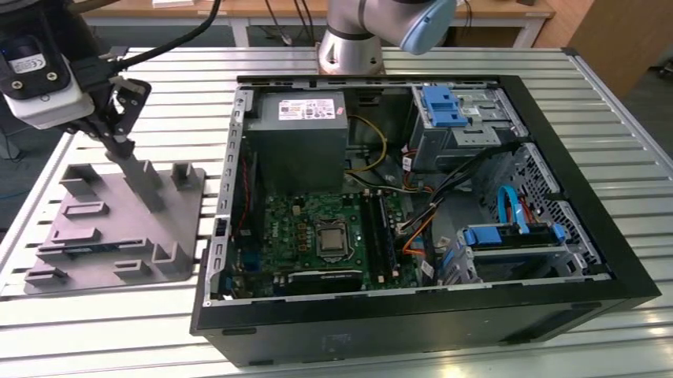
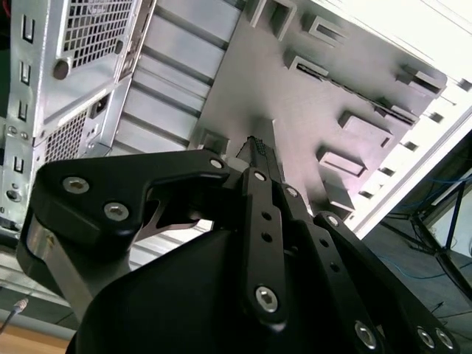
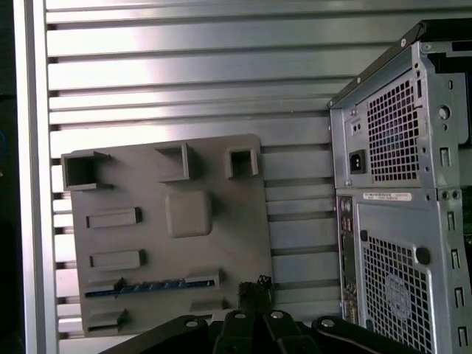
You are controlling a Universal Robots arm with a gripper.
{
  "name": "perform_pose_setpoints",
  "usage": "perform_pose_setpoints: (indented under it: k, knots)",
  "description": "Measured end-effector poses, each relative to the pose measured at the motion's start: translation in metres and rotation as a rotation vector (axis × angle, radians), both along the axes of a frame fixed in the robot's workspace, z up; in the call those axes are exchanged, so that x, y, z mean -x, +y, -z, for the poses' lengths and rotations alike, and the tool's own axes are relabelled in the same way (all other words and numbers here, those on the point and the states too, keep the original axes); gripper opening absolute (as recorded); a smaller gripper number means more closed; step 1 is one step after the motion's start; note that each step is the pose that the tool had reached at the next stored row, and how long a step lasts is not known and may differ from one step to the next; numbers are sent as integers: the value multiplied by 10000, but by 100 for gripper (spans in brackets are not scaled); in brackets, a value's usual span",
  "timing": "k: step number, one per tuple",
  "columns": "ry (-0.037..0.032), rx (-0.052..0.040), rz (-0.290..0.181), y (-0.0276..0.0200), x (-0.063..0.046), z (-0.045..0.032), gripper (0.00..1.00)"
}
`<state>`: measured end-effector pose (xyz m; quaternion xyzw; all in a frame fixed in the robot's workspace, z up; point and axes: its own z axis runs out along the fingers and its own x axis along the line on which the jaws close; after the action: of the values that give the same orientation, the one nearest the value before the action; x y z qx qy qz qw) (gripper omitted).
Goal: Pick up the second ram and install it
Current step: 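Reach for the second ram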
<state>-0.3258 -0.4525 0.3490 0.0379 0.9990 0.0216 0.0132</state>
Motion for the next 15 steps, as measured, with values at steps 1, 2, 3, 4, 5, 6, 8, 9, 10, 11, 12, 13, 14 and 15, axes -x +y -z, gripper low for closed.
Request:
perform_pose_setpoints:
  k: [1, 2, 3, 4, 5, 6, 8, 9, 10, 11, 12, 13, 14, 15]
  knots:
    - [1, 1, 0, -2, 10, 13, 10]
    - [1, 1, 0, -4, 18, 28, 10]
    - [1, 1, 0, -6, 27, 44, 10]
    - [2, 2, 0, -9, 36, 59, 10]
    - [2, 2, 0, -13, 47, 77, 10]
    - [3, 3, 0, -17, 59, 92, 10]
    - [1, 1, 0, -26, 83, 124, 10]
    - [3, 2, 0, -30, 103, 139, 10]
    - [1, 1, 0, -34, 131, 155, 10]
    - [2, 1, 0, -37, 166, 169, 10]
    - [2, 1, -1, -40, 208, 185, 10]
    - [2, 2, -1, -41, 248, 200, 10]
    - [2, 2, -1, -43, 285, 216, 10]
    - [1, 1, 0, -46, 319, 232, 10]
